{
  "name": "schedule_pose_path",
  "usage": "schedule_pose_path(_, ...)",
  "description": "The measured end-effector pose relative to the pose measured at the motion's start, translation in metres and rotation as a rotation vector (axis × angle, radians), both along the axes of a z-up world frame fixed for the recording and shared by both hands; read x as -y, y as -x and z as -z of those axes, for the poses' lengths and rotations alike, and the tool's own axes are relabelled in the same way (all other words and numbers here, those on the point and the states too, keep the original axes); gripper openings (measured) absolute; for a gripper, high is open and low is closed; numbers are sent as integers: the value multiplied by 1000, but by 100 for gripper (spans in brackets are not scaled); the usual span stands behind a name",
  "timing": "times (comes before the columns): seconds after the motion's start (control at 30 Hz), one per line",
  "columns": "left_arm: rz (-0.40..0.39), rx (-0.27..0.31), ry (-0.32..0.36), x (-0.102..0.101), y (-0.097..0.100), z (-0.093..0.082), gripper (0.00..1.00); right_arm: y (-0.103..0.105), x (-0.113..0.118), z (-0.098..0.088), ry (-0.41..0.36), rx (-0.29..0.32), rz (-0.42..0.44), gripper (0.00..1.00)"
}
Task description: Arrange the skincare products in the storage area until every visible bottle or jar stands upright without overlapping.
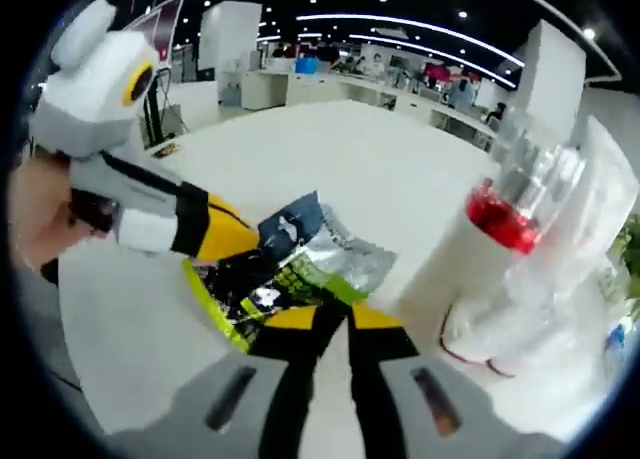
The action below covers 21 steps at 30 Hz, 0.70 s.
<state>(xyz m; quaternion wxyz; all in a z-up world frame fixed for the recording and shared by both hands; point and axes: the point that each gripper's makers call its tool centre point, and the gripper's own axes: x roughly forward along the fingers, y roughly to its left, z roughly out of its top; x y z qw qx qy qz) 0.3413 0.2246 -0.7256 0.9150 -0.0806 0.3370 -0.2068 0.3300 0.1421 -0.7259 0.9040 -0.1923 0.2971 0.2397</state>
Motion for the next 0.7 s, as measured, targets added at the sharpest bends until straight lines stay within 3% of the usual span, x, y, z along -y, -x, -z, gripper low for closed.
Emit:
schedule_pose_path(0.03,16,45,15,2,-2,-5,1,-2,0,-11,-42,53,9,12)
schedule_pose_path(0.1,9,37,6,3,0,-4,1,-1,1,-23,-75,91,15,12)
schedule_pose_path(0.23,-43,33,13,1,3,2,1,20,-11,-18,-179,35,-6,10)
schedule_pose_path(0.3,-50,38,15,2,3,3,1,29,-14,-5,-170,0,-28,10)
schedule_pose_path(0.37,-46,42,12,5,3,6,1,35,-5,21,-77,-40,-23,9)
schedule_pose_path(0.43,-44,42,31,8,2,6,1,40,-2,38,-94,-108,3,7)
schedule_pose_path(0.47,-42,40,38,9,2,6,1,39,3,40,-102,-106,33,7)
schedule_pose_path(0.5,-44,45,42,9,2,5,1,33,3,32,-142,-53,56,7)
schedule_pose_path(0.57,-35,49,21,9,1,8,2,37,6,34,-115,-77,48,3)
schedule_pose_path(0.7,11,71,-104,1,2,21,5,37,2,35,-82,-61,2,2)
